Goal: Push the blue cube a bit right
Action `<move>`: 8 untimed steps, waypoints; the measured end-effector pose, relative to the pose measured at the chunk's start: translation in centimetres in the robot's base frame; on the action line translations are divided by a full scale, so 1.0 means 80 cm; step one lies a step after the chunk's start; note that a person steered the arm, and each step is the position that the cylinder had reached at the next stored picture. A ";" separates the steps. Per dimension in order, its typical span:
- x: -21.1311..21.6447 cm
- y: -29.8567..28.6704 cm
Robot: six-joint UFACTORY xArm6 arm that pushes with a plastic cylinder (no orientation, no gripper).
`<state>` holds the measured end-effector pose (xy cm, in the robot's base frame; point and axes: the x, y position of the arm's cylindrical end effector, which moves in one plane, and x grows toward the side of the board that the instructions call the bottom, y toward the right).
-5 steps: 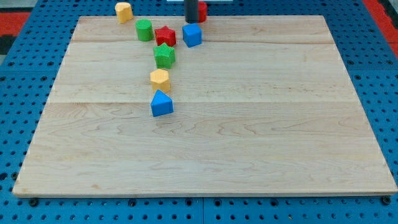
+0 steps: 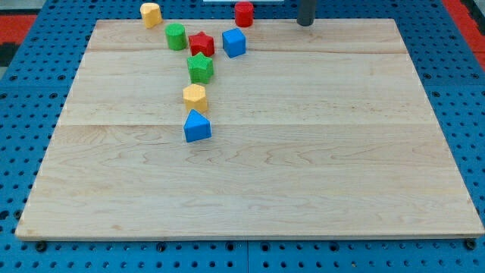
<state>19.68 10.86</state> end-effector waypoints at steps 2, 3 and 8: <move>0.017 -0.090; 0.034 -0.092; 0.092 -0.170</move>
<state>27.05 -2.71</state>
